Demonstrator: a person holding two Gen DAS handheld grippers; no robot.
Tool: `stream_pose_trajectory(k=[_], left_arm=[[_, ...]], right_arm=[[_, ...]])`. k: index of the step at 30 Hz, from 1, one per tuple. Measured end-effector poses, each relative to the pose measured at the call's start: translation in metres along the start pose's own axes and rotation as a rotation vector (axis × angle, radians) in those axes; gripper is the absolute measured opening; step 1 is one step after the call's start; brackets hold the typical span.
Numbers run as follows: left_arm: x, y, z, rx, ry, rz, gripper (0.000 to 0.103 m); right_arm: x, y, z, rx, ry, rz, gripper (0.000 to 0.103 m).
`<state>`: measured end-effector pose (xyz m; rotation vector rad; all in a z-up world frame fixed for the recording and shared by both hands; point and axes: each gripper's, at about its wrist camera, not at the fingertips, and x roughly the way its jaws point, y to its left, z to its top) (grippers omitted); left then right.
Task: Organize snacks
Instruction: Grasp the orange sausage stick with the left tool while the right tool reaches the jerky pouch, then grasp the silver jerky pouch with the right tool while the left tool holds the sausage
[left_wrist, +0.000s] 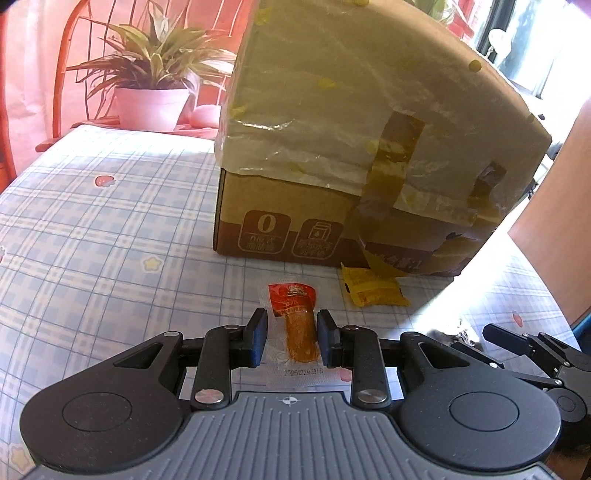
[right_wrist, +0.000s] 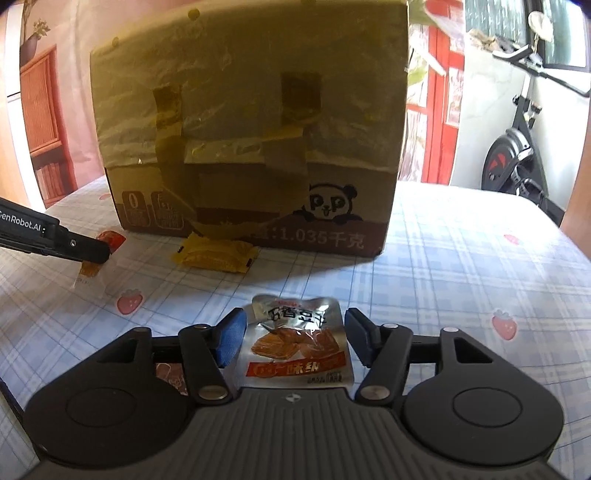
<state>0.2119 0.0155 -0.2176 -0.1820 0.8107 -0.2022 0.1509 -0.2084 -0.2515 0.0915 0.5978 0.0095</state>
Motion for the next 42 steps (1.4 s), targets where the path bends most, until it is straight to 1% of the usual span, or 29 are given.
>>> stream_pose_trajectory(k=[5, 9, 11, 16, 21, 23, 25, 26, 28, 33, 36, 38, 41, 42], left_arm=[[-0.003, 0.0, -0.001, -0.005, -0.007, -0.009, 0.03], [-0.003, 0.0, -0.002, -0.011, -0.005, -0.013, 0.03], [-0.003, 0.001, -0.003, -0.014, -0.005, -0.013, 0.03], [-0.003, 0.002, -0.004, -0.027, -0.002, -0.009, 0.03], [-0.001, 0.002, -0.004, -0.029, 0.004, -0.012, 0.03], [-0.001, 0.003, -0.004, -0.03, 0.003, -0.013, 0.03], [-0.002, 0.003, -0.005, -0.031, 0.001, -0.013, 0.03], [-0.003, 0.002, -0.004, -0.032, -0.001, -0.014, 0.03], [-0.004, 0.002, -0.004, -0.031, -0.004, -0.016, 0.03], [-0.007, 0.001, -0.004, -0.034, -0.015, -0.019, 0.03], [-0.008, 0.0, -0.003, -0.032, -0.02, -0.022, 0.03], [-0.01, -0.001, -0.002, -0.029, -0.027, -0.025, 0.03], [-0.014, -0.002, 0.0, -0.024, -0.045, -0.028, 0.03], [-0.015, -0.002, 0.001, -0.022, -0.051, -0.029, 0.031]], right_arm=[[-0.002, 0.004, 0.001, -0.024, 0.003, 0.01, 0.063], [0.003, 0.011, 0.001, -0.061, 0.044, 0.044, 0.063], [0.008, 0.013, 0.0, -0.068, 0.073, 0.034, 0.063], [0.012, 0.007, 0.0, -0.037, 0.081, 0.042, 0.063], [0.014, 0.005, 0.001, -0.023, 0.078, 0.026, 0.062], [0.013, 0.004, 0.002, -0.013, 0.075, 0.017, 0.058], [0.012, 0.001, 0.002, 0.001, 0.071, 0.01, 0.051], [0.012, -0.001, 0.002, 0.011, 0.068, 0.016, 0.051], [0.01, -0.001, 0.002, 0.015, 0.065, 0.021, 0.043], [0.001, -0.005, 0.003, 0.05, 0.036, 0.022, 0.035], [-0.006, -0.008, 0.007, 0.077, 0.01, 0.026, 0.033], [-0.01, -0.008, 0.01, 0.082, -0.006, 0.021, 0.027], [-0.015, -0.007, 0.015, 0.08, -0.023, 0.021, 0.023], [-0.017, -0.006, 0.016, 0.074, -0.031, 0.016, 0.017]])
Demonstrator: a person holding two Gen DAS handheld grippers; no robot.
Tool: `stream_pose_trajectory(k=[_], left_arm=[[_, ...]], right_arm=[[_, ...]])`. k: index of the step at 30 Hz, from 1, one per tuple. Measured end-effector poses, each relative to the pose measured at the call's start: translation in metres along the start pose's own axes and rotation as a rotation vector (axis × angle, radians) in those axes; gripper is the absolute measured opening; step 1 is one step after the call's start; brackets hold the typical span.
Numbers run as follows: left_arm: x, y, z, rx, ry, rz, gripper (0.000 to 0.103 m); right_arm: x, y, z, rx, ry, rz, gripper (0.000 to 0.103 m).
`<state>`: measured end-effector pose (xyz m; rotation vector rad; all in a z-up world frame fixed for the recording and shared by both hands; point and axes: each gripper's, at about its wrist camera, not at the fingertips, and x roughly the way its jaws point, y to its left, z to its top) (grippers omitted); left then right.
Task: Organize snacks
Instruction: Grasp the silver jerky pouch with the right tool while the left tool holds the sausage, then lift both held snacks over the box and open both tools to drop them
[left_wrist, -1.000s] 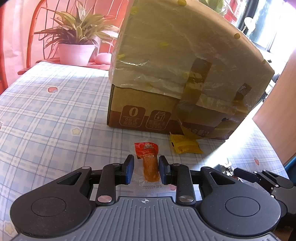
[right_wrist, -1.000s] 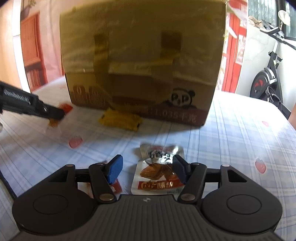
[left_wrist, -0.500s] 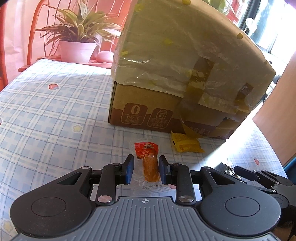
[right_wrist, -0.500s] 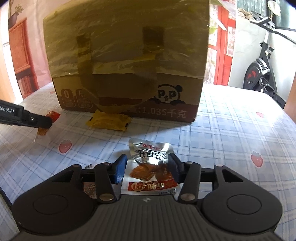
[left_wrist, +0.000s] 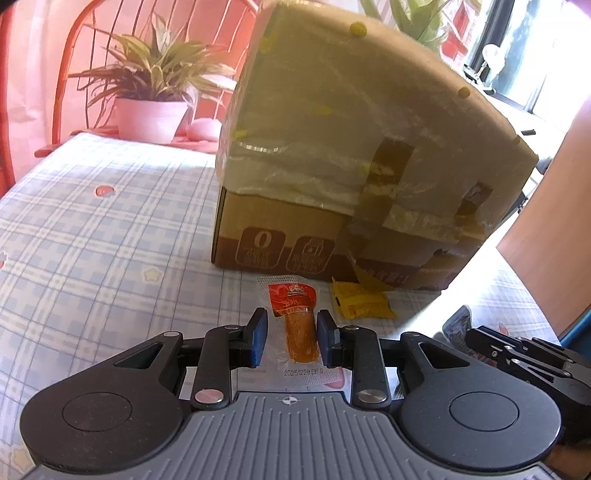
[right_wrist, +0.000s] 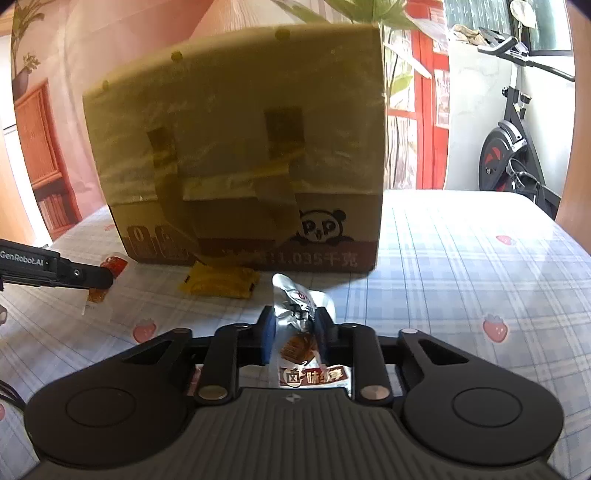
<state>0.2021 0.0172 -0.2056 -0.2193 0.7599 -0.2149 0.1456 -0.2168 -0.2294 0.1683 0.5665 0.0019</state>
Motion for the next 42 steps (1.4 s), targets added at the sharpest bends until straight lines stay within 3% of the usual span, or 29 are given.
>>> stream_pose_trajectory(k=[3, 11, 24, 28, 31, 32, 34, 42], left_arm=[[-0.004, -0.001, 0.002, 0.004, -0.011, -0.002, 0.03], [-0.005, 0.0, 0.0, -0.005, -0.007, 0.001, 0.03], [-0.002, 0.001, -0.001, -0.01, 0.002, 0.001, 0.031], [-0.002, 0.001, -0.001, -0.01, 0.002, 0.003, 0.031], [-0.001, 0.001, -0.001, -0.013, 0.003, 0.003, 0.031], [-0.001, 0.002, -0.001, -0.014, 0.004, 0.003, 0.031], [-0.001, 0.002, -0.001, -0.015, 0.004, 0.004, 0.031], [-0.007, -0.001, 0.003, -0.002, -0.022, -0.018, 0.031]], right_arm=[[-0.005, 0.001, 0.004, -0.007, -0.017, -0.006, 0.008], [-0.003, -0.004, 0.004, 0.014, 0.001, -0.017, 0.007], [0.007, 0.008, 0.002, -0.02, 0.033, 0.031, 0.013], [0.011, 0.008, 0.001, -0.013, 0.057, 0.041, 0.025], [0.019, 0.011, -0.004, -0.023, 0.102, 0.034, 0.025], [0.02, 0.011, -0.007, -0.013, 0.107, 0.038, 0.024], [0.019, 0.009, -0.009, 0.003, 0.102, 0.042, 0.01], [0.005, 0.002, 0.003, 0.036, 0.034, 0.046, 0.008]])
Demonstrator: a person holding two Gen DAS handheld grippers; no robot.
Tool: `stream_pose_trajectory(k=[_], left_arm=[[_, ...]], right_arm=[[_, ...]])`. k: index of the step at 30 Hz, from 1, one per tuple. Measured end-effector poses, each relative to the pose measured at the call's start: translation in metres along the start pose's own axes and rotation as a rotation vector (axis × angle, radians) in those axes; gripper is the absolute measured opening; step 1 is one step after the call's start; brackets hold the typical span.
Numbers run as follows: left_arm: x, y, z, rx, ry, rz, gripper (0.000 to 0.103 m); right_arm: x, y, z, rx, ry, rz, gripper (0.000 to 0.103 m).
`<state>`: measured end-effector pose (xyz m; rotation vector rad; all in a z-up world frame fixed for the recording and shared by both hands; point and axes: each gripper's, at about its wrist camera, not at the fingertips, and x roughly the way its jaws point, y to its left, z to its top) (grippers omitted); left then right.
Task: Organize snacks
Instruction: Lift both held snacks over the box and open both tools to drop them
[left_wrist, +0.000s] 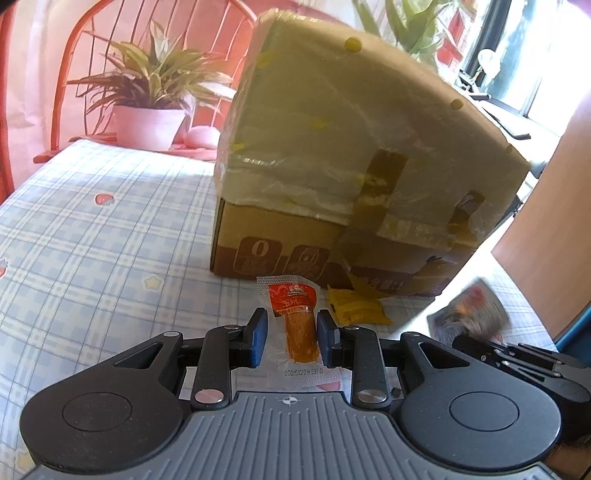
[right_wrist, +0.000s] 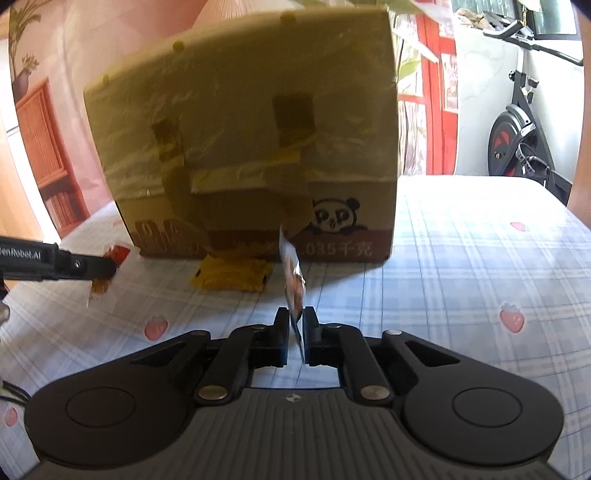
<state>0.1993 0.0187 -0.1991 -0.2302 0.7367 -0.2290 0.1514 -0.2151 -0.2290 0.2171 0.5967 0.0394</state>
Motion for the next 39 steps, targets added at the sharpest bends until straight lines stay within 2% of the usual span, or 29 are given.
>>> stream_pose_trajectory(k=[6, 16, 29, 34, 39], left_arm=[[-0.01, -0.004, 0.005, 0.02, -0.038, -0.014, 0.031], [-0.017, -0.002, 0.006, 0.012, -0.056, -0.018, 0.031], [-0.028, -0.011, 0.01, 0.051, -0.086, -0.063, 0.031], [-0.043, -0.015, 0.03, 0.066, -0.129, -0.098, 0.031], [-0.065, -0.026, 0.065, 0.105, -0.217, -0.137, 0.031]], right_arm=[[-0.016, 0.006, 0.017, -0.009, -0.065, 0.032, 0.005], [-0.022, 0.01, 0.021, -0.017, -0.082, 0.053, 0.004], [-0.071, 0.008, 0.041, -0.019, -0.173, 0.071, 0.004], [-0.093, 0.01, 0.059, -0.018, -0.252, 0.08, 0.004], [-0.11, 0.014, 0.098, -0.051, -0.378, 0.088, 0.004]])
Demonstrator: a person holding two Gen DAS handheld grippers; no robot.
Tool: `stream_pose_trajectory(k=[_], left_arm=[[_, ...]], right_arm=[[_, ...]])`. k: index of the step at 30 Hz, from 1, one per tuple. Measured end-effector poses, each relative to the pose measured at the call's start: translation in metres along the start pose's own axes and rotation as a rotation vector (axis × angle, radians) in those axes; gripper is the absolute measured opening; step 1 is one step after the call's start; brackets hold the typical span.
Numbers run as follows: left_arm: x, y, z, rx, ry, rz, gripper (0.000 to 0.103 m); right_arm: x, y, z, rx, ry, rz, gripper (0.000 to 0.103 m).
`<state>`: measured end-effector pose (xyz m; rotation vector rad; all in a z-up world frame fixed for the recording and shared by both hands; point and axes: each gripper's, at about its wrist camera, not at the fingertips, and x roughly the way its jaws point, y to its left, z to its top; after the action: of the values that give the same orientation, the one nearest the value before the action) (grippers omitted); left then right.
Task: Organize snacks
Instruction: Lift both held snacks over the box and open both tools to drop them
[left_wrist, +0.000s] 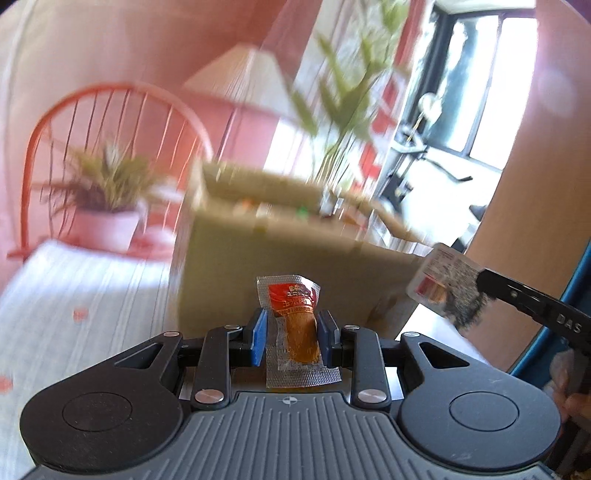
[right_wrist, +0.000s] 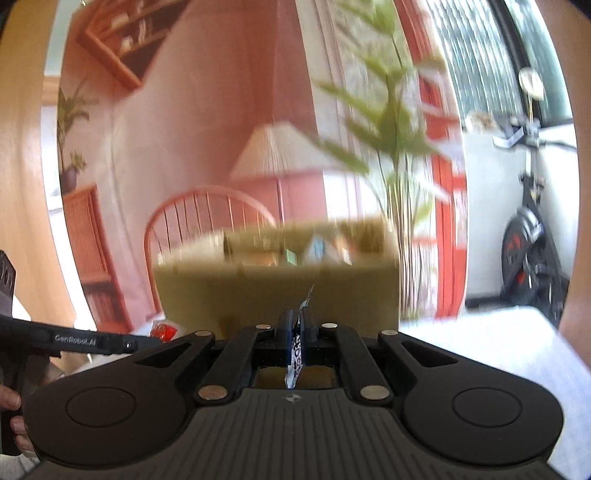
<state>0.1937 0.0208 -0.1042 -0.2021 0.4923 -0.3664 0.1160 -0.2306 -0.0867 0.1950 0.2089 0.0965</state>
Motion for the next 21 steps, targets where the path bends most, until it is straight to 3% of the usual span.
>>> stream_pose_trajectory(k=[5, 9, 17, 21], left_arm=[[-0.003, -0.008, 0.043, 0.028, -0.08, -0.042, 0.031], [0.018, -0.012, 0.074, 0.026, -0.088, -0.046, 0.031], [0.077, 0.002, 0.108, 0.043, -0.016, 0.024, 0.031], [0.098, 0.009, 0.108, 0.059, 0.053, 0.048, 0.033]], right_arm=[[0.014, 0.004, 0.041, -0.036, -0.085, 0.039, 0.004], [0.047, 0.006, 0.059, -0.055, -0.096, 0.056, 0.004], [0.131, 0.003, 0.066, 0.033, -0.023, 0.102, 0.004], [0.159, 0.002, 0.058, 0.044, 0.037, 0.074, 0.007]])
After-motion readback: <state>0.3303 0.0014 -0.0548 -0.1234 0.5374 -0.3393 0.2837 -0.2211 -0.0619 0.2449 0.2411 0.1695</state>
